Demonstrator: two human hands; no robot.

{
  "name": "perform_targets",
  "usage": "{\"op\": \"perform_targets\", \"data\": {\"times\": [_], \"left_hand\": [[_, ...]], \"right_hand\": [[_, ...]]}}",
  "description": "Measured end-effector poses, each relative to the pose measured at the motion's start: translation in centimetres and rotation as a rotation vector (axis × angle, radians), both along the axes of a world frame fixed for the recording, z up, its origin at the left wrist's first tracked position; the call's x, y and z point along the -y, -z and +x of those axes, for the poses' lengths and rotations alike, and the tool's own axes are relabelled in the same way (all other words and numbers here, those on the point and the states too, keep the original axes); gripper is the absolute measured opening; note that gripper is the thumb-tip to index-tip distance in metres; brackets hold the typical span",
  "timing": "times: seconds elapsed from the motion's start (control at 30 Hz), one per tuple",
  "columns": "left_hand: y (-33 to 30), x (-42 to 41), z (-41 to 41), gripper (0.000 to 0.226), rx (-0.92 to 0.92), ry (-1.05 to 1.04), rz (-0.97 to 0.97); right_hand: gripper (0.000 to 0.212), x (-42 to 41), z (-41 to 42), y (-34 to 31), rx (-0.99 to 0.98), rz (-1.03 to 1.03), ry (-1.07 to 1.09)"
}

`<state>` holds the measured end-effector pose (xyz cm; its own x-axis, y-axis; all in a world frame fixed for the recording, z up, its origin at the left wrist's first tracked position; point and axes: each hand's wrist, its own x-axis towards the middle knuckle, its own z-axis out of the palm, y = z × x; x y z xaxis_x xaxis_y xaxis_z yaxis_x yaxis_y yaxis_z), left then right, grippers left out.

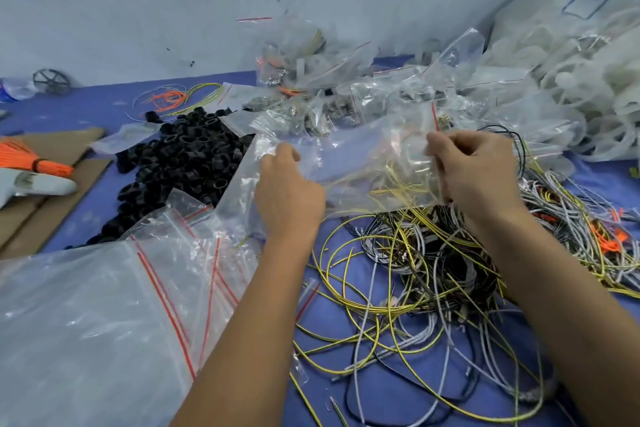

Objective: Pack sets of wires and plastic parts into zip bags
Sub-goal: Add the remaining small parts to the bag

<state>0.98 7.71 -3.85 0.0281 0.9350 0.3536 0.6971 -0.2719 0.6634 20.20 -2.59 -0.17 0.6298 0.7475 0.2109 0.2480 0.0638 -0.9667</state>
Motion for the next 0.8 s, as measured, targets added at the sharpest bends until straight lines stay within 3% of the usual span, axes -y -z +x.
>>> {"op": "perform_targets", "data": {"times": [0.13, 0.2, 0.3, 0.37, 0.47, 0.67, 0.8], "left_hand": [[0.0, 0.6, 0.4, 0.040, 0.044, -0.112, -0.017], [-0.6, 0.7, 0.9, 0.032, 0.073, -0.125, 0.078], [-1.8, 1.2, 2.7, 0.017, 0.320, 0.111, 0.289], [-2.7, 2.1, 4.4, 0.026, 0.510, 0.348, 0.170], [-2.0, 2.4, 6.2, 0.040, 0.514, 0.481, -0.073], [-0.2, 1.7, 5.7, 0.019, 0.704, 0.521, -0.283], [-0.7, 1.1, 4.7, 0.012, 0.806, 0.587, -0.316]], "right_hand": [[0.044, 0.2, 0.5, 0.4, 0.044, 0.074, -0.023], [0.053, 0.2, 0.2, 0.6, 0.106, 0.110, -0.045], [0.055, 0.2, 0.1, 0.9, 0.295, 0.149, -0.066], [0.053, 0.0, -0.2, 1.1, 0.557, 0.138, -0.031], [0.049, -0.4, -0.7, 1.9, 0.814, 0.131, -0.033], [0.053, -0.8, -0.4, 2.9, 0.772, 0.162, -0.063], [0.044, -0.7, 0.2, 3.0, 0.724, 0.166, 0.078]]}}
